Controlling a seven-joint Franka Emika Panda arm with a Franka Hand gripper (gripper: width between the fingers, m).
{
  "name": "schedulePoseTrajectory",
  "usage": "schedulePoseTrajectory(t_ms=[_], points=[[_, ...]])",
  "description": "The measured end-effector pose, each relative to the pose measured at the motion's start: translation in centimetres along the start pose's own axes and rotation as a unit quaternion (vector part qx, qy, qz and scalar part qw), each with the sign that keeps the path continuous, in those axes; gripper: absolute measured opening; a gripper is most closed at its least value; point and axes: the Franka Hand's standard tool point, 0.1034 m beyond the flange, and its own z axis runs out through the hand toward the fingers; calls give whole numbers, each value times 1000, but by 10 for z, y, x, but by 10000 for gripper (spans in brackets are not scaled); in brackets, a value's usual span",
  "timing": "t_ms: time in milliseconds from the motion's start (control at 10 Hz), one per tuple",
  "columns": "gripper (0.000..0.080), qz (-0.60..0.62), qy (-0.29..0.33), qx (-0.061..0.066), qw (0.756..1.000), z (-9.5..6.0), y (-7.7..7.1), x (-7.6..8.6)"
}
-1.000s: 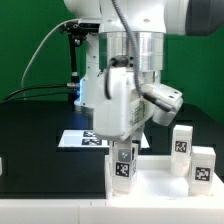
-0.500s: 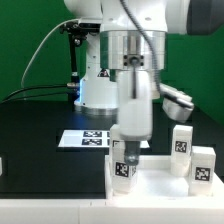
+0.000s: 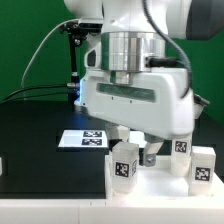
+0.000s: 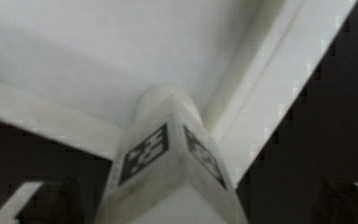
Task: Assemble square table
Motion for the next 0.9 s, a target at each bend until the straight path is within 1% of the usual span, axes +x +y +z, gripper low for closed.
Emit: schedulePoseTrajectory(t_ms=[100,300,500,600,800,900], points=[[649,-88,2,-1,996,-1,-1,1],[649,-87,2,-1,996,0,0,1],[385,-80,2,-2,997,0,0,1],[287,-77,1,-5,997,1,4,3],[287,-4,2,-5,1000,1,5,4],[287,78,3,-7,997,2,7,5]])
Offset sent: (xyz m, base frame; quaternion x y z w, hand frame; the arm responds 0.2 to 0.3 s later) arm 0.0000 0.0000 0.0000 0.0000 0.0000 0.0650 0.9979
